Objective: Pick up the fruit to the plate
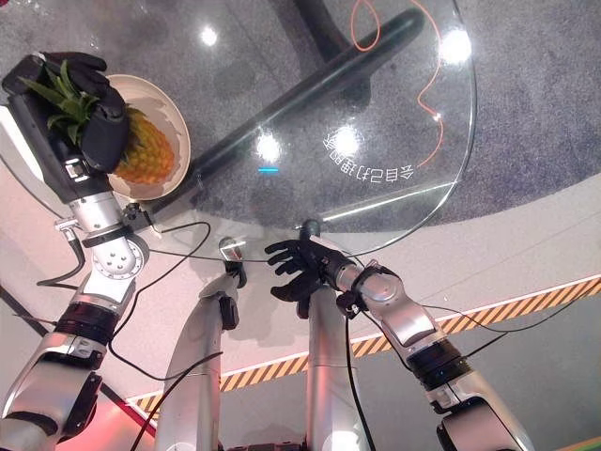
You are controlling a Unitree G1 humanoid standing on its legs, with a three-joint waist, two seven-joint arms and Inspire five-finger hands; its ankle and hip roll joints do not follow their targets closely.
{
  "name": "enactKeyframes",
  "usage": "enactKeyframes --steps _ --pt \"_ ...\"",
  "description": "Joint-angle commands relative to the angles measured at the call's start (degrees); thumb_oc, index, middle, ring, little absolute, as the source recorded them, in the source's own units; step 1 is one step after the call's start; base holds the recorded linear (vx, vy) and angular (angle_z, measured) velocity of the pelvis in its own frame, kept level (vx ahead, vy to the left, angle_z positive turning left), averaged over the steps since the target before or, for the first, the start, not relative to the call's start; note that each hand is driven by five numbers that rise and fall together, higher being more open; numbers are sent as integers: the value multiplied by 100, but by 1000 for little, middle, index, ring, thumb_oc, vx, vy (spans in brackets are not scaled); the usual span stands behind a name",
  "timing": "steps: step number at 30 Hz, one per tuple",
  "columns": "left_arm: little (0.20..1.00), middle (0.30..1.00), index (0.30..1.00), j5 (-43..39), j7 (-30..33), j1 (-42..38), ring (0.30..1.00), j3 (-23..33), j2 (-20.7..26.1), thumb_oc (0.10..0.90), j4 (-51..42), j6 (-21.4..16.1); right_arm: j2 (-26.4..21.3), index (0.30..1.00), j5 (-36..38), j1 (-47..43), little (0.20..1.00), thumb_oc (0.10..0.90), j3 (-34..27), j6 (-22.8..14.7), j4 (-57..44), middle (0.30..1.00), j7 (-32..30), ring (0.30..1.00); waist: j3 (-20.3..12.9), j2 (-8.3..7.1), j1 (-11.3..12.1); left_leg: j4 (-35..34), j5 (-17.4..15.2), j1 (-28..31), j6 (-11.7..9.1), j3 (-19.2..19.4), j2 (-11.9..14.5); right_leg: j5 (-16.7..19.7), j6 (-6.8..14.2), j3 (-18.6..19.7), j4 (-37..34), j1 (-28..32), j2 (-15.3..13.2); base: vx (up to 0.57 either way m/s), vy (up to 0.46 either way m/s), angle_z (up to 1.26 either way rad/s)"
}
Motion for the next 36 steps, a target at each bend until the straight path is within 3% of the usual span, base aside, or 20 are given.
enactKeyframes --steps 1,2,3,4,5,7,8,9,11,14,15,17,20,28,36 --pt "200 300 300 49 220 -131 300 122 146 100 -243 -486 18 900 126 295 900 800 296 -123 -383 900 46 900 -133 98 4 -331 -109 190 -29 61 -711 0 190 -340 -17 279 491 45 5 1" --pt "269 359 359 31 206 -131 359 120 141 169 -243 -479 20 900 133 289 900 800 297 -113 -391 900 43 900 -133 97 5 -337 -108 199 -32 59 -708 -3 191 -341 -23 291 485 0 0 0" --pt "436 502 502 -19 142 -139 502 112 141 336 -244 -464 26 900 131 279 900 800 300 -105 -396 900 48 900 -133 99 5 -327 -113 199 -33 58 -701 -6 194 -342 -4 286 479 -62 -25 1" --pt "900 900 900 -41 119 -217 900 133 157 800 -258 -453 19 900 118 208 900 800 272 -111 -404 900 44 900 -133 90 -6 -370 49 40 -3 108 -705 154 152 -370 -75 136 460 0 0 0" --pt "900 900 900 -42 125 -139 900 116 146 800 -239 -453 34 900 120 278 900 800 302 -114 -390 900 53 900 -133 99 9 -325 -115 211 -28 54 -704 -4 195 -346 3 289 478 0 0 0" --pt "900 900 900 -56 101 -129 900 141 158 800 -251 -433 54 900 106 294 900 800 300 -91 -418 900 48 900 -133 101 17 -333 -113 242 -29 49 -699 -11 197 -354 8 317 470 -7 -20 2" --pt "900 900 900 -50 105 -197 900 164 174 800 -279 -418 48 900 97 221 900 800 258 -74 -443 900 50 900 -133 92 9 -371 49 84 -5 96 -697 146 154 -384 -57 176 448 0 0 0" --pt "900 900 900 -50 102 -108 900 148 166 800 -281 -397 69 900 84 313 900 800 277 -76 -440 900 54 900 -133 103 26 -325 -114 265 -32 43 -696 -19 196 -365 21 345 463 0 0 0" --pt "900 900 900 -33 103 -181 900 170 183 800 -298 -376 60 900 68 247 900 800 237 -88 -446 900 62 900 -133 96 15 -382 52 118 -3 89 -694 140 155 -392 -53 205 446 0 0 0" --pt "900 900 900 -70 29 -63 900 185 186 800 -280 -352 92 900 56 355 900 800 240 -97 -455 900 95 900 -133 110 34 -362 -113 356 -26 40 -673 -30 205 -366 35 404 452 -1 -24 1" --pt "900 900 900 -68 16 -122 900 208 201 800 -289 -347 92 900 39 294 900 800 209 -112 -463 900 93 900 -133 106 24 -418 51 220 4 89 -671 129 165 -393 -34 269 433 -48 -50 2" --pt "900 900 900 -68 -37 -56 900 195 209 800 -259 -315 122 900 46 340 900 800 232 -121 -442 900 95 900 -133 124 40 -394 -78 397 -11 46 -657 0 208 -369 38 416 434 -11 -41 2" --pt "900 900 900 -88 -128 -65 900 222 252 800 -272 -258 119 900 35 313 900 800 199 -158 -453 900 103 900 -133 126 37 -436 49 314 13 91 -647 111 173 -394 -6 333 416 -17 -23 1" --pt "900 900 900 -681 -959 364 900 348 305 800 -422 -216 144 900 -85 523 900 800 36 -197 -535 900 202 900 -133 221 104 -502 30 556 16 75 -629 45 190 -429 -20 551 350 -3 -40 0" --pt "900 900 900 -1100 -1392 859 900 437 233 800 -573 -129 152 900 -196 752 900 800 -86 -331 -589 900 265 900 -133 296 161 -589 32 741 24 53 -617 -14 194 -458 -36 693 335 -8 -52 -1"
